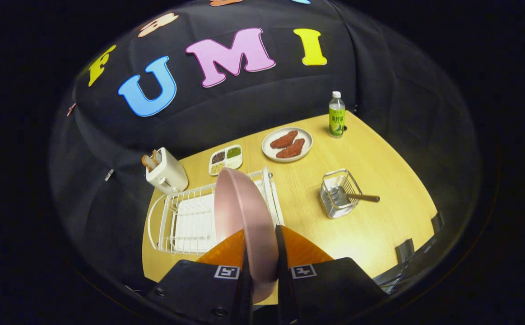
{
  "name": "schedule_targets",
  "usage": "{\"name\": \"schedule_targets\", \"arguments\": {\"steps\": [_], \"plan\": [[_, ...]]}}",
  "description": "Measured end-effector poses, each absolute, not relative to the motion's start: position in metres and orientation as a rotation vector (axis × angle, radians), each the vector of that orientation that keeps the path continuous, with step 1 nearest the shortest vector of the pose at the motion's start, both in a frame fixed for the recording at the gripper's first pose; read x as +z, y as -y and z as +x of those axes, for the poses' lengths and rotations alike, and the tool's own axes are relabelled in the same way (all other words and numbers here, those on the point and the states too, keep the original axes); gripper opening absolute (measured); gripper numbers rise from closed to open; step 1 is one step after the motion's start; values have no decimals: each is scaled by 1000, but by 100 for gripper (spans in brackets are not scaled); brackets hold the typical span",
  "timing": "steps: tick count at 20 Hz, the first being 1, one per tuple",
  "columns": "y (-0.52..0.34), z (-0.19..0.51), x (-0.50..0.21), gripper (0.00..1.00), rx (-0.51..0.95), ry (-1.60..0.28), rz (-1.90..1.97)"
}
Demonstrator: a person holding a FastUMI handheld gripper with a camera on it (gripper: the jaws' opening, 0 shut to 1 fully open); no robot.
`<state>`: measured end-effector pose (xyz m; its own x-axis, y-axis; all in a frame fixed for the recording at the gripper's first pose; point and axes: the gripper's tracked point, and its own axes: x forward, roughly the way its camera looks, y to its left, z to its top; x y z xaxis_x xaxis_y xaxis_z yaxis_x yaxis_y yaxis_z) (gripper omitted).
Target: Take the plate from the dish rack, then take the spoon from the basket and place it into the plate.
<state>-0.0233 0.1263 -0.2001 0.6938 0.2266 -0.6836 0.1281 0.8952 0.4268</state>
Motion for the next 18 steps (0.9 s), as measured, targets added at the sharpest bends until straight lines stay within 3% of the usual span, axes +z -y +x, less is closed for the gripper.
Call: {"name": "schedule_targets", "arguments": {"steps": [10, 18], "plan": [[-153, -117, -303, 26, 127, -1044, 569], [-190, -111, -362, 26, 177, -1118, 686]]}}
